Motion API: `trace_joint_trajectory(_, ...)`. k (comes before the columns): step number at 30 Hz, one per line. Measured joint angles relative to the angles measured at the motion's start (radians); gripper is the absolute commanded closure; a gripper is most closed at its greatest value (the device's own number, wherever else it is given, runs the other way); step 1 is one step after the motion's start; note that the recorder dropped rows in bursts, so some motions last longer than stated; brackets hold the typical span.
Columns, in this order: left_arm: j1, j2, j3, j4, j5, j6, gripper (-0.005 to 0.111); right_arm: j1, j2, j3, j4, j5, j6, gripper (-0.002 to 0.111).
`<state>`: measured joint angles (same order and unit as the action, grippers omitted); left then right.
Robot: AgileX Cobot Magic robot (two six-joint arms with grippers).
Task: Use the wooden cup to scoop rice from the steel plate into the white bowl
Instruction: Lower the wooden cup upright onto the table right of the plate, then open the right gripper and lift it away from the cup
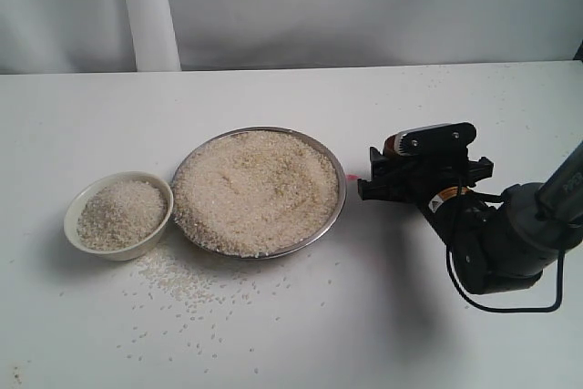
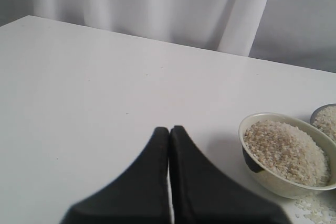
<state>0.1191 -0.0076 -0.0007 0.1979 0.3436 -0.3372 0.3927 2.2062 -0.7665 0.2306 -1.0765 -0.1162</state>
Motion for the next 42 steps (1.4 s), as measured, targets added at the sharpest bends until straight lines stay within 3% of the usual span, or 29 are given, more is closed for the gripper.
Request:
trace_joint_trajectory(4, 0.000, 0.000, 0.000, 0.000, 0.000, 0.000, 0.107, 0.000, 0.000, 0.000, 0.000, 0.000, 0.000, 0.098)
trace_joint_trajectory(13, 0.000, 0.000, 0.000, 0.000, 0.000, 0.000, 0.107, 0.000, 0.000, 0.000, 0.000, 0.000, 0.000, 0.028)
trace_joint_trajectory(16, 0.000, 0.000, 0.000, 0.000, 0.000, 0.000, 0.107, 0.000, 0.000, 0.000, 0.000, 0.004, 0.000, 0.016)
trace_joint_trajectory(27, 0.000, 0.000, 0.000, 0.000, 0.000, 0.000, 0.107, 0.000, 0.000, 0.000, 0.000, -0.029, 0.000, 0.011)
trace_joint_trajectory(42, 0.000, 0.000, 0.000, 0.000, 0.000, 0.000, 0.107, 0.024, -0.441, 0.254, 0.000, -0.054, -0.008, 0.013)
